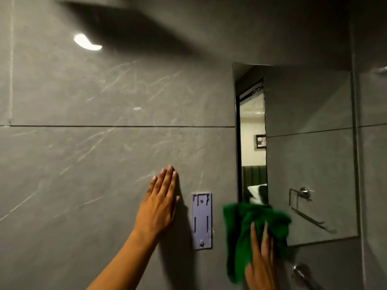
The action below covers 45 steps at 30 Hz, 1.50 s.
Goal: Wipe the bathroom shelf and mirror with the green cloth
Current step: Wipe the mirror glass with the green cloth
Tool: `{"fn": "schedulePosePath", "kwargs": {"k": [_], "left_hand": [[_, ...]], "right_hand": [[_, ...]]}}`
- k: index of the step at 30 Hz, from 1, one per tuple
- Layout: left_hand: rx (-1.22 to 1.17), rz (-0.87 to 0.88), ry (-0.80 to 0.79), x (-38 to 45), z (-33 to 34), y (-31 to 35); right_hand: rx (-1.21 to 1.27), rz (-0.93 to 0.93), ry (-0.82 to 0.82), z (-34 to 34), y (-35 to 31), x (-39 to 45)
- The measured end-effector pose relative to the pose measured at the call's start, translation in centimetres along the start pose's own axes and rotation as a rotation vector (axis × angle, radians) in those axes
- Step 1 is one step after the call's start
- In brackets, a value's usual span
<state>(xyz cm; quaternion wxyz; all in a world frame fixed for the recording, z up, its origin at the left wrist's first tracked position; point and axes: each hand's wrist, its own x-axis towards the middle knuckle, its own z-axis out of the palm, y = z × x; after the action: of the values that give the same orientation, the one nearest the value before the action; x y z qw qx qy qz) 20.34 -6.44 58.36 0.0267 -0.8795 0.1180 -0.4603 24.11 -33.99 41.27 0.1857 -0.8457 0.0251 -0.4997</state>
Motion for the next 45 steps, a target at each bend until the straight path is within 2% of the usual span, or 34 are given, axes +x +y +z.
{"fn": "schedulePosePath", "kwargs": {"k": [2, 4, 6, 7, 10, 13, 16, 19, 21, 23, 25, 27, 33, 37, 42, 45], "left_hand": [[0.055, 0.027, 0.063, -0.2, 1.0, -0.2], [0.116, 0.054, 0.092, -0.1, 1.8, -0.6], [0.158, 0.066, 0.100, 0.0, 2.3, -0.9], [0.162, 0.066, 0.108, 0.3, 2.6, -1.0], [0.156, 0.053, 0.101, 0.5, 3.1, -1.0], [0.157, 0.049, 0.101, 0.7, 3.5, -1.2], [0.165, 0.053, 0.113, 0.9, 3.7, -1.4], [0.166, 0.005, 0.107, 0.7, 3.8, -0.7], [0.159, -0.014, 0.150, 0.5, 4.2, -0.3], [0.165, -0.020, 0.169, 0.4, 4.2, -0.2], [0.180, -0.016, 0.170, 0.6, 4.3, 0.0], [0.169, -0.037, 0.195, 0.6, 4.3, 0.3], [0.191, -0.109, 0.335, 0.8, 6.2, 0.0], [0.214, -0.070, 0.300, 0.5, 8.7, -2.0], [0.269, -0.082, 0.207, 0.5, 12.4, -6.1], [0.371, -0.068, 0.106, 0.8, 14.5, -8.9]], "right_hand": [[-0.141, 0.098, -0.097, 2.2, 0.8, -1.7], [-0.169, 0.087, -0.041, 3.5, 1.2, -0.4], [-0.184, -0.013, 0.072, 3.4, 1.2, 3.1], [-0.138, -0.048, 0.071, 3.4, 1.0, 5.5], [-0.001, -0.011, 0.046, -0.1, -2.0, 13.7], [0.028, -0.050, 0.148, -3.8, -5.1, 22.6], [-0.001, -0.057, 0.201, -7.4, -8.5, 31.0], [-0.059, -0.004, 0.137, -10.8, -11.4, 38.0], [-0.074, -0.009, 0.110, -12.5, -12.5, 41.2], [-0.087, -0.072, 0.161, -13.0, -12.5, 42.7], [-0.061, -0.119, 0.240, -13.2, -10.4, 43.4], [-0.037, -0.085, 0.264, -13.6, -7.2, 44.4], [0.073, 0.366, 0.215, -15.4, 4.4, 50.4], [0.081, 0.482, 0.198, -15.6, 9.6, 52.8], [0.082, 0.462, 0.254, -12.0, 14.2, 46.0], [0.060, 0.480, 0.156, -7.4, 18.8, 36.1]]}}
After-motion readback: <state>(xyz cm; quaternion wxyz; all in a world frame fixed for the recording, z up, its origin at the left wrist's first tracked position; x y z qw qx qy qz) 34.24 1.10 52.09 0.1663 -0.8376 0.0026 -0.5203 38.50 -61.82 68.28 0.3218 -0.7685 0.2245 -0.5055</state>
